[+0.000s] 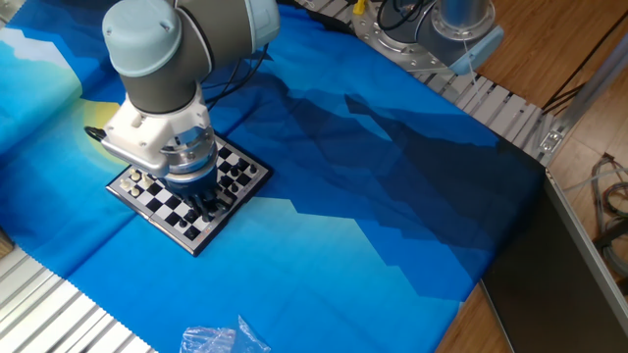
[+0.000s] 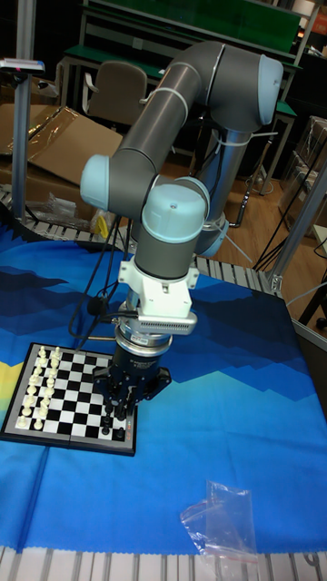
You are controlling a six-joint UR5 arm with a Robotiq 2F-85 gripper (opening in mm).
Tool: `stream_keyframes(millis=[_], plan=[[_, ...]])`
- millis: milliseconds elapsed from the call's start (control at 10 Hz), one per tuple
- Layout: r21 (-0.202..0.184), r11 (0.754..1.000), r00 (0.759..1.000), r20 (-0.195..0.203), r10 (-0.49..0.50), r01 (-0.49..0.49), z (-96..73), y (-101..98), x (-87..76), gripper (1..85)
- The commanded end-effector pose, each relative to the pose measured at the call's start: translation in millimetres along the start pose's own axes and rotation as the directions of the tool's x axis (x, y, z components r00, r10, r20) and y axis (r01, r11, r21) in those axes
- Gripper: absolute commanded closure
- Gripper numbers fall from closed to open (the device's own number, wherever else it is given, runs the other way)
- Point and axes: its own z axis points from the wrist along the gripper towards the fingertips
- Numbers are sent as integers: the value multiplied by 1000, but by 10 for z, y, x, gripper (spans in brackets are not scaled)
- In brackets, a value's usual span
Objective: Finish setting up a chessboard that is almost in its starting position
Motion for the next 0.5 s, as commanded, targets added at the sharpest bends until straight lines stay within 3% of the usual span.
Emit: stream_keyframes(millis=[0, 400], plan=[[-8, 1000, 1000, 4, 9, -9, -44, 11, -27, 617], [-11, 1000, 1000, -5, 12, -12, -137, 11, -42, 617]])
